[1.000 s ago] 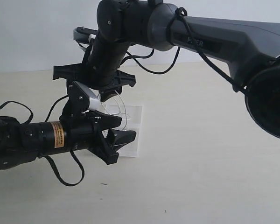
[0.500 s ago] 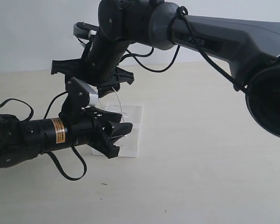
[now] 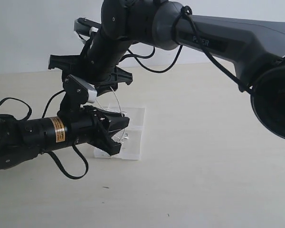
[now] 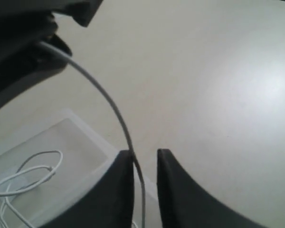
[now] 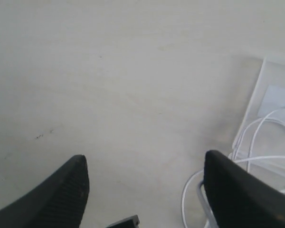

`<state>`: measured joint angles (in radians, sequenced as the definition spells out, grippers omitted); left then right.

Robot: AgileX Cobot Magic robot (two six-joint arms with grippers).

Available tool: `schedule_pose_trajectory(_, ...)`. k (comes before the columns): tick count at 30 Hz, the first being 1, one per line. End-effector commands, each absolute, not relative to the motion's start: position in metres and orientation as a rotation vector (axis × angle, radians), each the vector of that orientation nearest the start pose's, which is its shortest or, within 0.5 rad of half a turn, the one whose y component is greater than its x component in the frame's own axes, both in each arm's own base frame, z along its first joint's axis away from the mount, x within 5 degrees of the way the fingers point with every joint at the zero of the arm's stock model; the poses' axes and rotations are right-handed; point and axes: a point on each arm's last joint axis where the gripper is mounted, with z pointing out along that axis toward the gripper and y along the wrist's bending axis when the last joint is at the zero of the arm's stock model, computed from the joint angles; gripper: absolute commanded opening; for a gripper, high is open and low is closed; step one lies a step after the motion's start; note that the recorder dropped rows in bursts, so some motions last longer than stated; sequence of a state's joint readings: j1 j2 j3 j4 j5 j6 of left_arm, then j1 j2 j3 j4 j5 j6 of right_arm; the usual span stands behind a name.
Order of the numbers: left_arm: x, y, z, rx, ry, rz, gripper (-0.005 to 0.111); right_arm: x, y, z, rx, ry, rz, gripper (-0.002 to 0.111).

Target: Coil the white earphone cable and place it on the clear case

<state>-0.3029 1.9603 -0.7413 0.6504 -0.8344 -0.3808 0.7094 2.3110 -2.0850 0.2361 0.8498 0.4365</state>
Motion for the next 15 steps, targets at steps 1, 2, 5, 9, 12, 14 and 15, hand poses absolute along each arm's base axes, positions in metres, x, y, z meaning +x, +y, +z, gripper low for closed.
schedule_pose_trajectory(1, 0.316, -0.141, 0.123, 0.669, 1.872, -0.598, 0.000, 0.378, 0.355, 0.221, -0.248, 2.705, 0.713, 0.066)
schedule_pose_trajectory(2, 0.316, -0.141, 0.122, 0.674, 1.881, -0.599, 0.000, 0.378, 0.355, 0.221, -0.248, 2.705, 0.713, 0.066)
schedule_pose_trajectory(5, 0.315, -0.139, 0.118, 0.645, 1.949, -0.599, 0.000, 0.379, 0.354, 0.221, -0.258, 2.700, 0.691, 0.066)
schedule_pose_trajectory(9, 0.311, -0.138, 0.114, 0.656, 1.985, -0.604, 0.000, 0.380, 0.352, 0.220, -0.278, 2.697, 0.648, 0.066)
schedule_pose_trajectory(12, 0.305, -0.137, 0.115, 0.658, 1.988, -0.604, 0.000, 0.380, 0.350, 0.219, -0.297, 2.697, 0.607, 0.066)
schedule_pose_trajectory(14, 0.302, -0.136, 0.119, 0.656, 1.984, -0.604, 0.000, 0.380, 0.349, 0.218, -0.298, 2.712, 0.598, 0.066)
schedule_pose_trajectory(15, 0.300, -0.135, 0.120, 0.656, 1.983, -0.603, 0.000, 0.379, 0.348, 0.218, -0.305, 2.722, 0.586, 0.066)
